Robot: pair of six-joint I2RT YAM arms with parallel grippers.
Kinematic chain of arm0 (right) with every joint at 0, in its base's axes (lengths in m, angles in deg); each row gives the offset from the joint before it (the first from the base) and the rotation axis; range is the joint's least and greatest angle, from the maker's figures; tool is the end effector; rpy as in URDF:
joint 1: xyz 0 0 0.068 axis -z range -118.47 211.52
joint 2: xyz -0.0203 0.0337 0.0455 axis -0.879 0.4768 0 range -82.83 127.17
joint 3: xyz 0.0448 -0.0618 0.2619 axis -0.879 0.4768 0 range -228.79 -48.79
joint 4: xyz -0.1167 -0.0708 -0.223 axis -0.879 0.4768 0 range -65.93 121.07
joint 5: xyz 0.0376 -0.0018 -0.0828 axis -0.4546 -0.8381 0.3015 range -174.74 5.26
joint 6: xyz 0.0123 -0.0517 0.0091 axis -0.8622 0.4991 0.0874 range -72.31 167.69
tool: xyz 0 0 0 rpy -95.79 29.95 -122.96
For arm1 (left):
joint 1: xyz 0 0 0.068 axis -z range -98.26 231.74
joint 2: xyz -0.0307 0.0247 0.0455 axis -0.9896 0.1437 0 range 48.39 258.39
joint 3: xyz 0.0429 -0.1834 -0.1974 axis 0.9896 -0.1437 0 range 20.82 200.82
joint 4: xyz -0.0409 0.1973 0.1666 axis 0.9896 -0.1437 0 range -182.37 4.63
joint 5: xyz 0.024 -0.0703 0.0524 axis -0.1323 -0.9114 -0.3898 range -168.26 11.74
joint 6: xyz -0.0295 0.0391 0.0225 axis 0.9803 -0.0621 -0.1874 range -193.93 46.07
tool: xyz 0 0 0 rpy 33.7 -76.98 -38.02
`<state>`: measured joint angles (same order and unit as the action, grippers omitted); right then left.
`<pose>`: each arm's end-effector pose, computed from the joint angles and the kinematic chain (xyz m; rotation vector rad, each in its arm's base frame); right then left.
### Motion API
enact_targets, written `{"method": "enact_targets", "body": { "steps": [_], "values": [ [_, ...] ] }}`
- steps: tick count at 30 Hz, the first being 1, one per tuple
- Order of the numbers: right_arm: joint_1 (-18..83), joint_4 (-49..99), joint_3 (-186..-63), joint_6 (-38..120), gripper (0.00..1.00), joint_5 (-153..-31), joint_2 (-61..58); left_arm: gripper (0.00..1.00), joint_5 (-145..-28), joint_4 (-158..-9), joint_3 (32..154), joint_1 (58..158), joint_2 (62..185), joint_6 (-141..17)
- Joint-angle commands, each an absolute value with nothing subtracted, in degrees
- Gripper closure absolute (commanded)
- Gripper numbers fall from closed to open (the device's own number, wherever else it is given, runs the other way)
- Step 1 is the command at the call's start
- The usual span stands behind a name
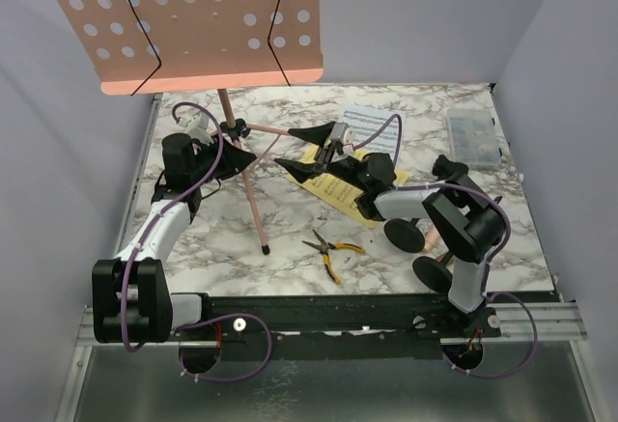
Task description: Set up the instrument practice props
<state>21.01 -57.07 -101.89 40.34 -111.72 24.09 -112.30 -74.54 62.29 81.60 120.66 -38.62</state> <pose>0.2813 0.2615 0.2523 -0.7440 0.9494 0.9938 0.2781 -0.0192 0.2557 -0.1938 1.9703 -0.9747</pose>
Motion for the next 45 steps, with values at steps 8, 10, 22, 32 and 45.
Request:
{"method": "enact_targets", "body": {
  "steps": [8, 10, 22, 32, 45],
  "values": [
    [20.5, -54.9, -117.6, 68.7, 0.33, -121.3, 35.5, 0.96, -113.4, -83.0, 58.8, 81.6, 121.3, -35.5],
    [20.4, -51.5, -119.9, 70.2, 0.37, -123.3, 36.5, 0.96, -113.3, -82.9, 58.8, 81.6, 121.3, -35.4],
    [17.6, -48.9, -127.8, 68.3, 0.51, -120.6, 42.4, 0.97, -114.2, -81.8, 58.3, 81.6, 121.6, -34.5],
    [16.4, -45.0, -132.7, 69.4, 0.57, -119.6, 45.4, 0.97, -114.7, -81.6, 58.4, 81.6, 121.2, -34.1],
    [15.6, -29.3, -140.4, 39.2, 1.00, -90.1, 45.5, 0.97, -115.5, -81.0, 58.2, 81.6, 121.0, -33.7]
  ]
}}
